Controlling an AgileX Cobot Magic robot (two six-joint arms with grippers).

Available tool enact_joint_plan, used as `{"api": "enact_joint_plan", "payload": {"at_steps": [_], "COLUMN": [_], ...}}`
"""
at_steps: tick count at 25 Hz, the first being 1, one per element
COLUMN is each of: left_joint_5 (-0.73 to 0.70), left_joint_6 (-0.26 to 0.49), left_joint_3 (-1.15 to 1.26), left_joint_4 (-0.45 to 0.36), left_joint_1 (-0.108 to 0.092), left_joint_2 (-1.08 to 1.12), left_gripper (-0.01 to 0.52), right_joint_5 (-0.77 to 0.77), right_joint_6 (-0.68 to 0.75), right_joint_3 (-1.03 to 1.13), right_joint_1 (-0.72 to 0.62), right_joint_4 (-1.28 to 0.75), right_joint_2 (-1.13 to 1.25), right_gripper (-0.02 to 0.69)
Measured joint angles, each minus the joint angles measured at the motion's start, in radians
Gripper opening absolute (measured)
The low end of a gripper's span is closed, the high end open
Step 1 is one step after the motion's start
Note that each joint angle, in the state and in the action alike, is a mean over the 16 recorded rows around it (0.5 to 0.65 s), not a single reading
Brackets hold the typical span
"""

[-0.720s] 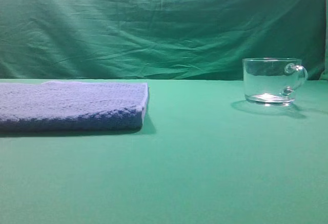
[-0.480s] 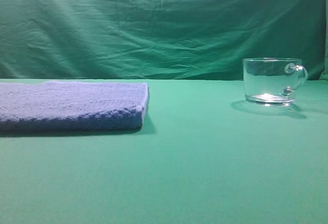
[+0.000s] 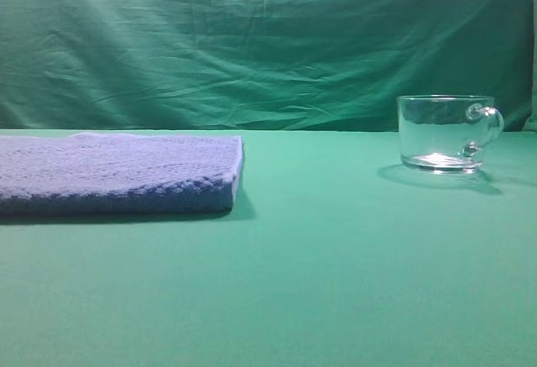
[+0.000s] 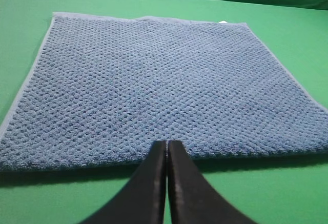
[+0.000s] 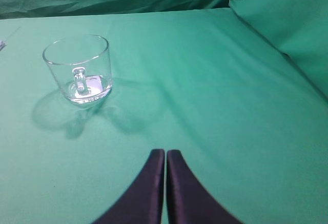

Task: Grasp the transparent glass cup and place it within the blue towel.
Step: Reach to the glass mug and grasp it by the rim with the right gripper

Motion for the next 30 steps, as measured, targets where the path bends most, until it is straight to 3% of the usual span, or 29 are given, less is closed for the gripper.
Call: {"api": "enact_joint_plan", "payload": {"at_steps": [7, 20, 30], "left_joint_5": [0.000, 0.000, 0.000], "left_joint_6": [0.000, 0.000, 0.000], "left_joint_3": [0.000, 0.000, 0.000], "left_joint_4": [0.000, 0.000, 0.000], "left_joint_1": [0.000, 0.000, 0.000], "left_joint_2": [0.000, 0.000, 0.000], "left_gripper": [0.000, 0.000, 0.000], "right_joint_5": [-0.034, -0.259, -0.163], "right_joint_6": [-0.009, 0.031, 0.016], "right_joint_3": [0.000, -0.046, -0.255], "right_joint_1": [0.000, 0.050, 0.120], "right_joint_4": [-0.021, 0.014, 0.041], "right_joint_2": [0.000, 0.054, 0.403], "right_gripper": [0.000, 0.000, 0.000]}}
